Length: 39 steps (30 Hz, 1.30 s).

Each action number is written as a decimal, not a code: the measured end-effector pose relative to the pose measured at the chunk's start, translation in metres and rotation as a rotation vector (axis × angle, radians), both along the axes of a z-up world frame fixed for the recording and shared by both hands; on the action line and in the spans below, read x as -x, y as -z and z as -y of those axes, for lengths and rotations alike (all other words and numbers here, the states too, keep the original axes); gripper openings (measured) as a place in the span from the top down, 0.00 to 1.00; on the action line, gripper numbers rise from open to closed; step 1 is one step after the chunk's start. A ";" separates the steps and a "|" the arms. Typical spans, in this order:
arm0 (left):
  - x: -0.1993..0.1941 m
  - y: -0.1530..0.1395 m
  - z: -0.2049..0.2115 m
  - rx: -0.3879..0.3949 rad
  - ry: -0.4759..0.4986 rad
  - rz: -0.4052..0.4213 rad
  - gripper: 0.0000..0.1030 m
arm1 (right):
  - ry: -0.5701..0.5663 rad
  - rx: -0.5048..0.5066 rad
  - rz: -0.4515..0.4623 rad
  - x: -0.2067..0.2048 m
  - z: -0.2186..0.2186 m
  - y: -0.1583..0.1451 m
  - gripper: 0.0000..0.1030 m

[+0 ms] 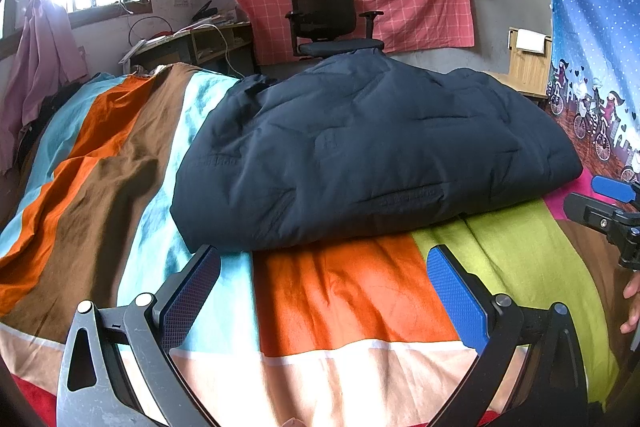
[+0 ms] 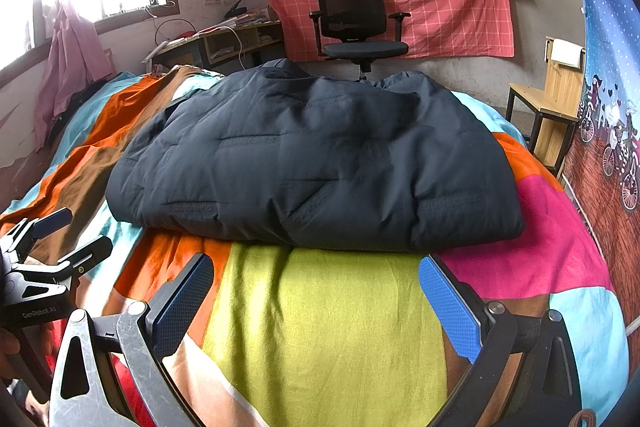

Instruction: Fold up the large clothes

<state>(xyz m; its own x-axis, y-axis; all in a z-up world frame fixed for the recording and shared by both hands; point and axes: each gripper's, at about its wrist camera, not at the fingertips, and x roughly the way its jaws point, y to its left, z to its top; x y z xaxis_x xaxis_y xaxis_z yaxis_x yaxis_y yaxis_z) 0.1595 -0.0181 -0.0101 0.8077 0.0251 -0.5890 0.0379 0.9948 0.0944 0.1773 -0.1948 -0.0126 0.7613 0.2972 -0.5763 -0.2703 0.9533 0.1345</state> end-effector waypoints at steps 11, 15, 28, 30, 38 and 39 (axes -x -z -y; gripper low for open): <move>0.004 0.002 0.010 -0.043 0.032 0.013 0.02 | 0.004 0.000 -0.007 0.001 -0.002 0.002 0.00; 0.004 0.001 0.007 -0.047 0.028 0.023 0.02 | 0.004 0.000 -0.006 0.001 -0.002 0.002 0.00; 0.002 0.002 -0.003 -0.024 0.003 0.011 0.02 | 0.005 0.000 -0.005 0.001 -0.004 0.001 0.00; 0.002 0.002 -0.004 -0.024 0.003 0.012 0.02 | 0.005 -0.001 -0.007 0.001 -0.003 0.002 0.00; 0.002 0.003 -0.005 -0.021 0.004 -0.002 0.02 | 0.004 0.001 -0.012 0.001 -0.004 0.002 0.00; 0.002 0.003 -0.006 -0.019 0.003 -0.005 0.02 | 0.003 0.001 -0.013 0.002 -0.003 0.002 0.00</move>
<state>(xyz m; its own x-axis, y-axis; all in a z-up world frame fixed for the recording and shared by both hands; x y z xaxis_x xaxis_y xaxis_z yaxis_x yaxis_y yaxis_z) 0.1577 -0.0121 -0.0130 0.8050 0.0340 -0.5923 0.0412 0.9927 0.1130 0.1755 -0.1918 -0.0144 0.7546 0.2948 -0.5862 -0.2660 0.9541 0.1374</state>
